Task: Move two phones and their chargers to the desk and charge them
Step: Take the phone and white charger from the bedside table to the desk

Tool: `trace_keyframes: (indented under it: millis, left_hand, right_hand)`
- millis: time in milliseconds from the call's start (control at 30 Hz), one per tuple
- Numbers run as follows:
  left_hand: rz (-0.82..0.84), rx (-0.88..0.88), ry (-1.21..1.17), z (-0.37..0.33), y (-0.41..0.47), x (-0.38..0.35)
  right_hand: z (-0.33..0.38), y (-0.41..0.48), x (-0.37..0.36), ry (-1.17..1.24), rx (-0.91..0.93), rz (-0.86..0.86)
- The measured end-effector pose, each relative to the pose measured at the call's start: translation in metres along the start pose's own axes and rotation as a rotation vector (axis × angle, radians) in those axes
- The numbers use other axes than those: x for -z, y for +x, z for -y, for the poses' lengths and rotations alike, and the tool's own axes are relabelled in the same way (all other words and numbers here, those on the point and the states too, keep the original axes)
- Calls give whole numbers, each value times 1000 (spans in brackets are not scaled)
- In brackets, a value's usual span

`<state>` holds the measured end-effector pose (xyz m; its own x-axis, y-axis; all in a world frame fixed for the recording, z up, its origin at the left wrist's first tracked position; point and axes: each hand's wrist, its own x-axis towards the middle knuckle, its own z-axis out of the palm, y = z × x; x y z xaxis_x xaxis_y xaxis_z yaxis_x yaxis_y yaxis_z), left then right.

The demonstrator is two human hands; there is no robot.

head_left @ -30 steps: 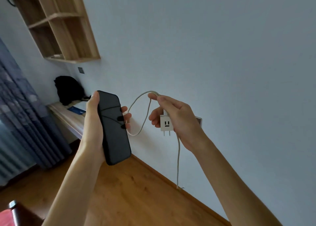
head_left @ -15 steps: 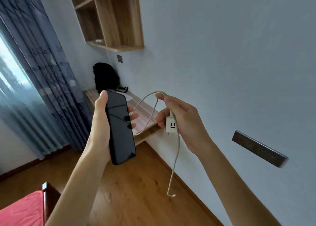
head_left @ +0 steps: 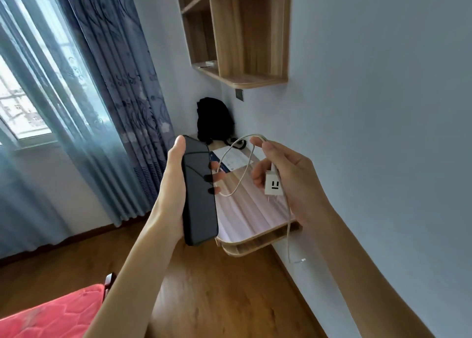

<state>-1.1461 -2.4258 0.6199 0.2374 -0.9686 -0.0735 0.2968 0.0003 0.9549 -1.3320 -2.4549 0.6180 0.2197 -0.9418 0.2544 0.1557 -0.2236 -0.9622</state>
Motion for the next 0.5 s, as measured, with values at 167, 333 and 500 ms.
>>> trace_keyframes:
  millis: [167,333,500]
  left_hand:
    - [-83,1,-8,-5,65,38]
    - [-97,-9,16,-13,140,96]
    - [-56,28,5,-32,219,161]
  right_hand:
    - [-30,68,-35,41,-23,54]
    - [-66,131,-85,26,-32,32]
    - [-99,193,-143,-11,-40,-41]
